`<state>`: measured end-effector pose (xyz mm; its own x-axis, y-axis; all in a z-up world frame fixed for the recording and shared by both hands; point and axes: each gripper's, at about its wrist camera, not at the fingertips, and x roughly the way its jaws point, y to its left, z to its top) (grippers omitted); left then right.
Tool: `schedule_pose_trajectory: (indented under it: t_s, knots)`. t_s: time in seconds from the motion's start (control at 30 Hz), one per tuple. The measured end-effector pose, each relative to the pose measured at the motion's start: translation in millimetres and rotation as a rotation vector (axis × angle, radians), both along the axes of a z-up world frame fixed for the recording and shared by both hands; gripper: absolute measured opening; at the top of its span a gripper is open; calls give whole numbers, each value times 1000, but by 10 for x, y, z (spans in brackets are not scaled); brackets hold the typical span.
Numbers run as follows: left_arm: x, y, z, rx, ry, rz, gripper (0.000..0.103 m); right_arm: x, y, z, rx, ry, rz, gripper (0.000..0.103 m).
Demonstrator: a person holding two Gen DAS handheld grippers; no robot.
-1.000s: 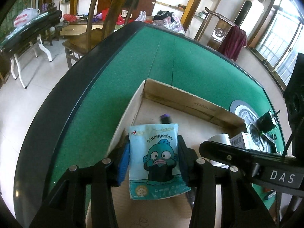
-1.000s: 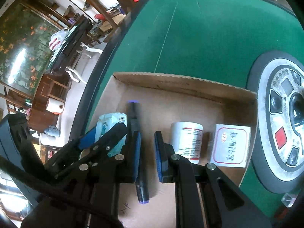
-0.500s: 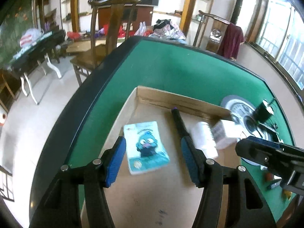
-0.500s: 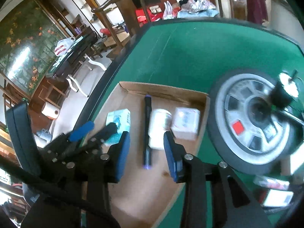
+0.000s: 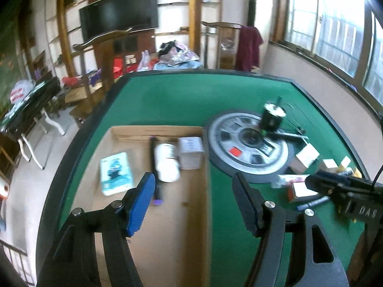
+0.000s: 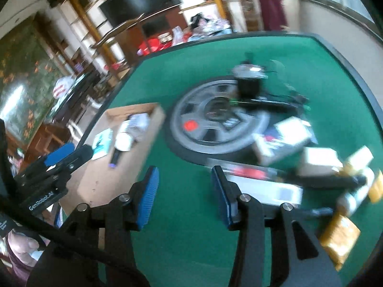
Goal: Organize objects
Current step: 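Carry tissue pack and marker into the cardboard tray and release both, then grasp the long white barcode box with the left gripper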
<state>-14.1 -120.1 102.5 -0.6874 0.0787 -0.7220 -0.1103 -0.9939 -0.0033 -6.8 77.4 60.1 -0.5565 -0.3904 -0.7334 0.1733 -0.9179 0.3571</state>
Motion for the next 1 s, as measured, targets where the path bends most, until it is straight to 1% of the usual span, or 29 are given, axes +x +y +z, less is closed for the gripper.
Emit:
schedule_pose_trajectory:
  t_s: [0.03, 0.07, 0.17, 0.23, 0.4, 0.53, 0.63, 0.7, 0.77, 0.87, 0.9, 0.93, 0.97, 1.0]
  knots:
    - [16, 102, -7, -8, -4, -10, 61, 42, 178, -20, -8, 5, -27, 44]
    - [18, 175, -16, -14, -9, -18, 61, 70, 240, -10, -12, 7, -43, 44]
    - [46, 451, -45, -37, -22, -36, 61, 150, 606, -33, -32, 19, -102, 45]
    - [42, 619, -80, -55, -32, -51, 61, 185, 869, -75, -52, 28, -146, 49]
    - [-3, 1015, -210, -82, -73, -93, 61, 214, 1325, -188, -88, 43, -219, 49]
    - [-103, 1271, -349, -34, -116, -158, 61, 192, 1654, -267, -131, 61, -276, 49]
    - [-166, 1425, -461, 11, -136, -245, 61, 212, 1866, -308, -203, 93, -309, 50]
    - [-186, 1514, -530, 10, -137, -293, 61, 238, 1957, -322, -236, 115, -320, 50]
    - [-194, 1636, -595, -5, -128, -340, 61, 234, 2001, -311, -256, 115, -318, 50]
    - [-204, 1788, -694, -40, -111, -414, 60, 238, 2014, -291, -251, 120, -314, 50]
    - [-193, 1834, -705, -56, -83, -425, 64, 248, 2014, -275, -252, 128, -310, 50]
    - [-185, 1878, -711, -62, -65, -442, 65, 267, 2022, -250, -244, 141, -309, 51]
    - [-201, 1913, -718, -47, -68, -463, 65, 276, 2000, -237, -233, 147, -308, 52]
    - [-212, 1933, -715, -32, -75, -472, 68, 279, 1988, -221, -219, 152, -309, 55]
